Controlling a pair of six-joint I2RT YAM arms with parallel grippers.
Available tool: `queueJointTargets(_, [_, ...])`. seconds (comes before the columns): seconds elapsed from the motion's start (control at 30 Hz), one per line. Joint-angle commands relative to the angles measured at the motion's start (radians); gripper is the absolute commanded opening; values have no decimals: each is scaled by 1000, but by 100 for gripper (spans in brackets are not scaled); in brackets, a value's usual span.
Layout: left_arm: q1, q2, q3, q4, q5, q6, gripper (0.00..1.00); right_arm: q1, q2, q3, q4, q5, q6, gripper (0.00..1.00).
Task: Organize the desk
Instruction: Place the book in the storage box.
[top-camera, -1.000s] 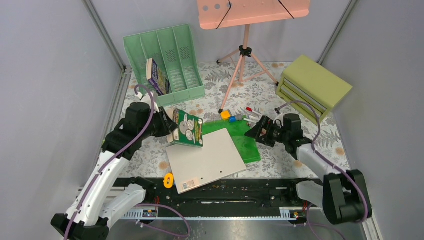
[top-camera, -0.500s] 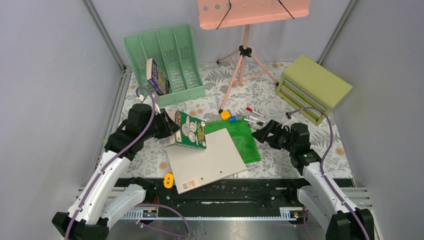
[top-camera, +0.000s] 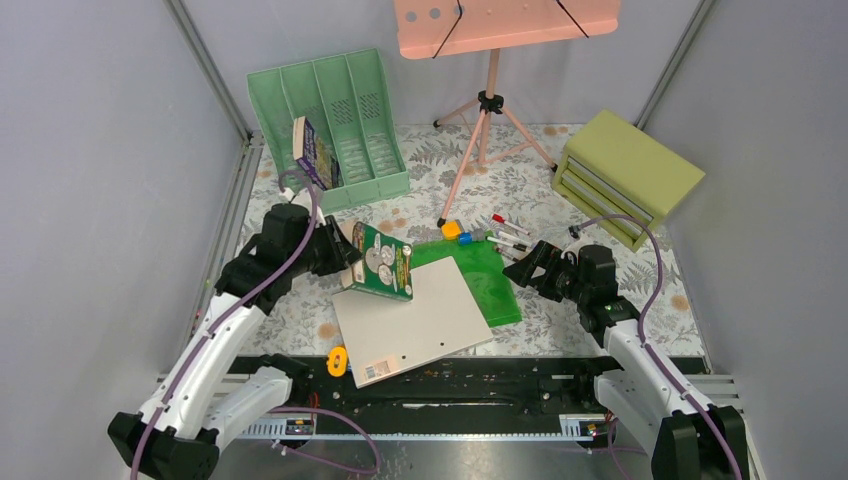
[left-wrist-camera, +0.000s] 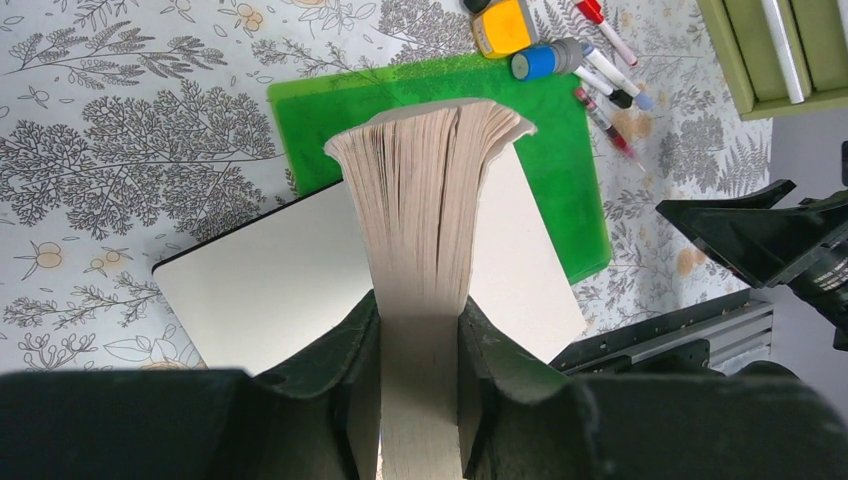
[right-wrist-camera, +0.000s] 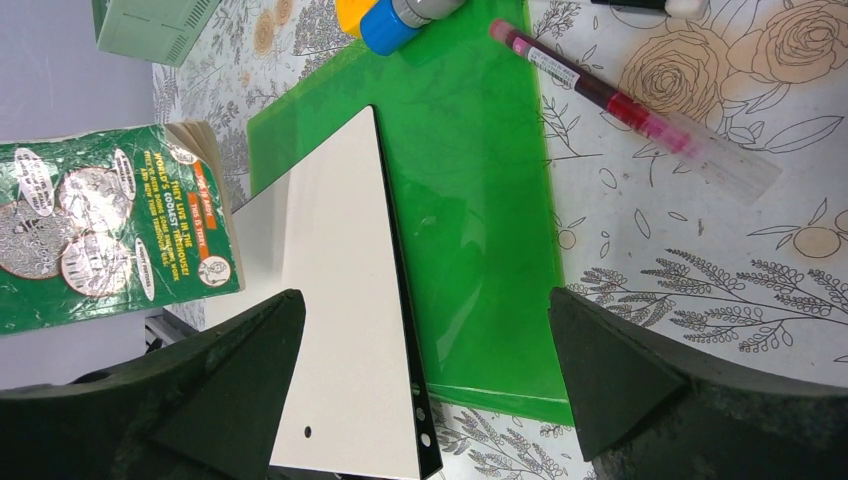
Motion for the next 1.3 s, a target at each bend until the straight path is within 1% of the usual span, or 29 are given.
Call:
queueJointTargets(0.0, [4, 22, 76, 110, 16, 23, 0, -3, -2, 9, 17, 6, -12, 99])
queueJointTargets(0.33, [6, 149, 270, 5, -21, 175, 0, -3, -1, 8, 20, 5, -9, 100])
queueJointTargets(0.57, [5, 176, 351, -9, -60, 214, 0, -3, 4, 10, 23, 2, -8, 100])
queueJointTargets(0.77, [6, 169, 386, 8, -99, 259, 0, -3, 54, 19, 47, -9, -5, 99])
queueJointTargets(0.97, [6, 114, 379, 45, -207, 308, 1, -3, 81, 24, 62, -8, -3, 99])
queueJointTargets(1.27, [5, 129, 418, 52, -230, 356, 3, -3, 86, 21, 66, -9, 0, 100])
